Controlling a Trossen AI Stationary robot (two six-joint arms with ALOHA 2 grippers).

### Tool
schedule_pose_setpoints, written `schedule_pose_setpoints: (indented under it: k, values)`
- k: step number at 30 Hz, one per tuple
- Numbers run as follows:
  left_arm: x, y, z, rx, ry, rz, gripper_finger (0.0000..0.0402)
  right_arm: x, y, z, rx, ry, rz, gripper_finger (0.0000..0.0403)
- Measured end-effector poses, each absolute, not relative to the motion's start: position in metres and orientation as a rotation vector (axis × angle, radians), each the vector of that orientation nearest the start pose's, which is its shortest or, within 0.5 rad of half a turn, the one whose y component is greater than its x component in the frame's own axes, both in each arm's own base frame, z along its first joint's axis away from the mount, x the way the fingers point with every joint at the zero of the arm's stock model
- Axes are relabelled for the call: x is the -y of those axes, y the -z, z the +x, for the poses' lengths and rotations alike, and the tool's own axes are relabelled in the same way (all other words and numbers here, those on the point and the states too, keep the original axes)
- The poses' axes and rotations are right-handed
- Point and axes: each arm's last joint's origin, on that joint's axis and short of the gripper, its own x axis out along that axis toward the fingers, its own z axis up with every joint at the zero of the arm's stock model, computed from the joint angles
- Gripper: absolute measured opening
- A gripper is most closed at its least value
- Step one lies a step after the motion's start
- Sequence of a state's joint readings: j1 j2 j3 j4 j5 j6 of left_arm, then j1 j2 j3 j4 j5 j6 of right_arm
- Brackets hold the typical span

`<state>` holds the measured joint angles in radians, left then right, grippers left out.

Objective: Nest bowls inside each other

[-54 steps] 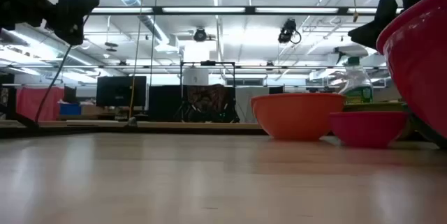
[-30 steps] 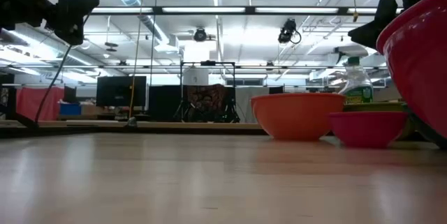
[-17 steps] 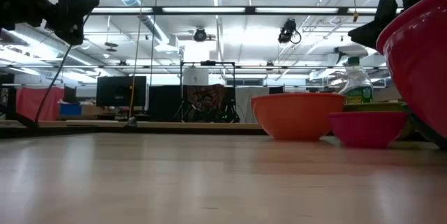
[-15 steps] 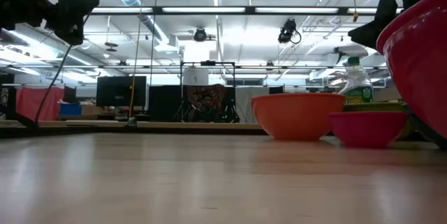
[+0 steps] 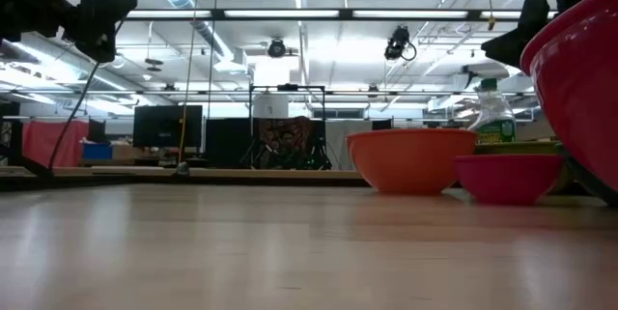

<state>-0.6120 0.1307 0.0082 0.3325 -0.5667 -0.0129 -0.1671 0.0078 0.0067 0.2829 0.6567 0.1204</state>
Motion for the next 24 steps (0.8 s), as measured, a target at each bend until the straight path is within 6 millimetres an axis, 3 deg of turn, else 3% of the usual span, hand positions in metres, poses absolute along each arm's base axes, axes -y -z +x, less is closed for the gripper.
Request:
schedule_pose_setpoints:
  k: [24]
  values:
    - [0.0441,-0.1866,0.0899,0.174,0.048,-0.154,0.0192,0.0321,-0.1904,0.0840,0.330,0.801,0.183,0.0100]
